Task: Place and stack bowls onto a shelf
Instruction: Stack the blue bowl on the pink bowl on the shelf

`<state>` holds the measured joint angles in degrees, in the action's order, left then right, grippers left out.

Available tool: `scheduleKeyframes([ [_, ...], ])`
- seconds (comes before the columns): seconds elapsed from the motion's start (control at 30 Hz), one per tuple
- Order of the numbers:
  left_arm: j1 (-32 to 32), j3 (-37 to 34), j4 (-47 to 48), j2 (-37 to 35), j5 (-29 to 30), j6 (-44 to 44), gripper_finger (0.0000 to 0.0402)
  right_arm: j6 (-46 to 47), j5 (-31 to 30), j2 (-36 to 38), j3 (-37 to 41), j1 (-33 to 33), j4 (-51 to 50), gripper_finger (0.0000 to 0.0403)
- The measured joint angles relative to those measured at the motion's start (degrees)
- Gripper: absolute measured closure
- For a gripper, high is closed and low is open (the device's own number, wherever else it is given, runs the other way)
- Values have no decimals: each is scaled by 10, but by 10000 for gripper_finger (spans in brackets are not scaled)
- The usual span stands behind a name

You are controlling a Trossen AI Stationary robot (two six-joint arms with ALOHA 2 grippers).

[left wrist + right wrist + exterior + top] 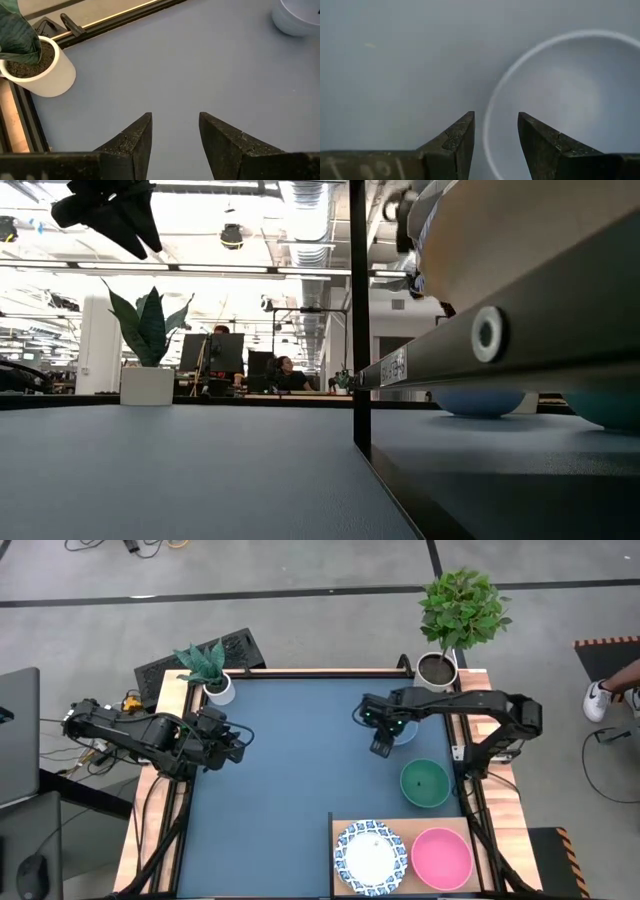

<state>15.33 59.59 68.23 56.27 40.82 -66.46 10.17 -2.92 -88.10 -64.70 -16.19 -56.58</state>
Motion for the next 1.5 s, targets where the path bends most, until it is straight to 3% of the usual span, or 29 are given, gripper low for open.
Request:
scheduleKeyframes([
  [0.33,0,0,0,0,0,-2,255,-13,3,-5,52,-24,67,244],
  [0.6,0,0,0,0,1,-3,255,-20,0,-4,52,-23,77,380],
  [0.83,0,0,0,0,1,-4,255,-12,1,11,45,-19,75,379],
  [1.03,0,0,0,0,1,-4,255,14,2,63,-15,6,31,379],
  [1.27,0,0,0,0,1,-4,255,113,2,155,-108,114,-93,379],
  [1.5,0,0,0,0,1,-2,255,342,1,221,-173,331,-166,379],
])
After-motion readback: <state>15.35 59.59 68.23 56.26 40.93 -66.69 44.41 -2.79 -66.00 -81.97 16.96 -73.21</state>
